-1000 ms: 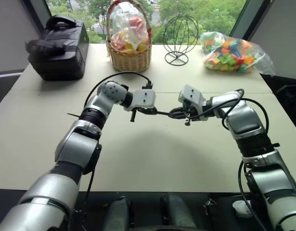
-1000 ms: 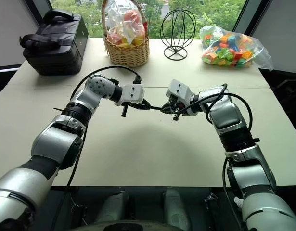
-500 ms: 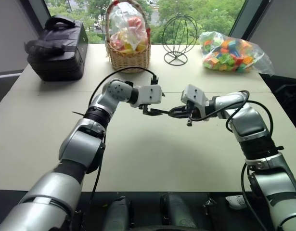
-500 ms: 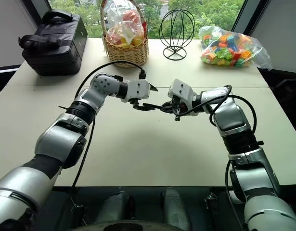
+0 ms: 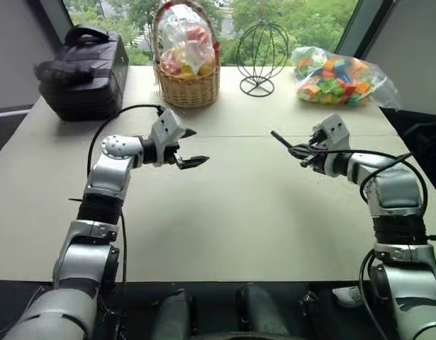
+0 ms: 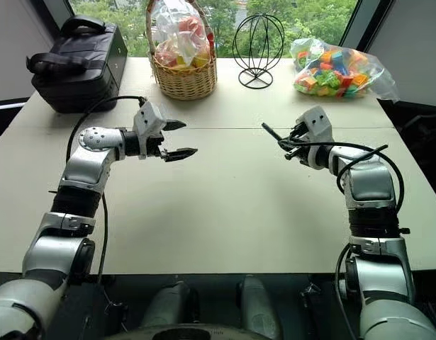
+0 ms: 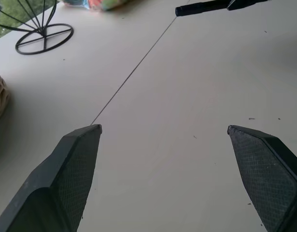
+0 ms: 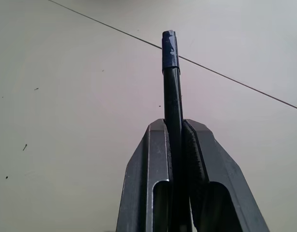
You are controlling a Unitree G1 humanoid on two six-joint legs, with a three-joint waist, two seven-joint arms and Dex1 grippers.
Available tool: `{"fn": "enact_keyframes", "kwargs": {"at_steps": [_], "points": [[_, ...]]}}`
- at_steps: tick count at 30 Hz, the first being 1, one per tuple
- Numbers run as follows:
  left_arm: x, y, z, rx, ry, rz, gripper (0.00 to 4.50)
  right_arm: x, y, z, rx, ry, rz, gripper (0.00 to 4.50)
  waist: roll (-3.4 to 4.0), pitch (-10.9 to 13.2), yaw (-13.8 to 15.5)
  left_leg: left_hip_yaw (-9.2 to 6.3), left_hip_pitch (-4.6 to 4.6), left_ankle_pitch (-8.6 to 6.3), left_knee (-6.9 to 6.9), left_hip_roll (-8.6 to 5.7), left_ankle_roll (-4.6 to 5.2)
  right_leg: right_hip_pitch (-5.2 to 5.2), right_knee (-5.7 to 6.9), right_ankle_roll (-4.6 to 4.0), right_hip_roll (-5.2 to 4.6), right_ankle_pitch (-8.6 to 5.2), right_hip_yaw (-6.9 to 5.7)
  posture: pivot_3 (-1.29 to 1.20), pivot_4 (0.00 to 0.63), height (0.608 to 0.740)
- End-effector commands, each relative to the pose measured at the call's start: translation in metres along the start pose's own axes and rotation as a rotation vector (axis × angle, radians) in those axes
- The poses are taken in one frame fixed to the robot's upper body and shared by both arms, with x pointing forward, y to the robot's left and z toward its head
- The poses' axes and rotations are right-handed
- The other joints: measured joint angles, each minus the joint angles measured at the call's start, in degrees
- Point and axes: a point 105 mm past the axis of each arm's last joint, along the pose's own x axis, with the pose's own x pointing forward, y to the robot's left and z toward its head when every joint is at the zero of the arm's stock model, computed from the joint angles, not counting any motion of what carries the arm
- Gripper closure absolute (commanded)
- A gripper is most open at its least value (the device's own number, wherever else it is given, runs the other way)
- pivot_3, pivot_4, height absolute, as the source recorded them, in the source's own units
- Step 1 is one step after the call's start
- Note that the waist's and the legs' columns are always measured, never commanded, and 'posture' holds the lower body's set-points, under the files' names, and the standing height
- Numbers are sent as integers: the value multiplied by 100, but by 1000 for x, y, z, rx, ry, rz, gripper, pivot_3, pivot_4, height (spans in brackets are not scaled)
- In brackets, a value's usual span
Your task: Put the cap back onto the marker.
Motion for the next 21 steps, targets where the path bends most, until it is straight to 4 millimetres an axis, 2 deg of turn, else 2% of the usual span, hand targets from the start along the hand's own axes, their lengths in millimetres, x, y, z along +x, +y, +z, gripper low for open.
{"fn": "enact_keyframes", "kwargs": {"at_steps": [1,8,13,17,20,21], "points": [[-6,7,-2,-67,0,226,138,-5,-6,-4,165,-11,-123,4500,0,0,21,-1,0,-2,1,-4,4,1,1,2,-4,2,1,0,150,740],[-6,17,-11,-188,-44,530,138,3,-3,-26,367,24,-218,4500,-1,0,4,0,-1,-2,2,-11,5,4,-3,13,-11,10,3,0,150,740],[-4,15,-14,-194,-57,575,87,4,-3,-38,374,52,-248,2142,0,-1,-13,1,5,0,-1,-8,1,4,-4,13,-5,10,3,0,150,740],[-8,17,-13,-201,-88,582,87,1,-5,-31,313,34,-253,20,-1,-2,-14,2,7,1,-1,-9,-1,5,-3,13,-5,10,4,0,150,740],[-25,28,-7,-196,-134,550,87,-18,-24,5,51,-101,-284,20,1,-1,3,1,3,0,-1,-13,0,5,-7,13,-7,10,4,0,150,740],[-36,34,-5,-181,-145,551,87,-29,-36,14,-23,-141,-308,20,1,-1,3,2,1,0,-1,-14,0,5,-10,13,-7,10,4,0,150,740]]}}
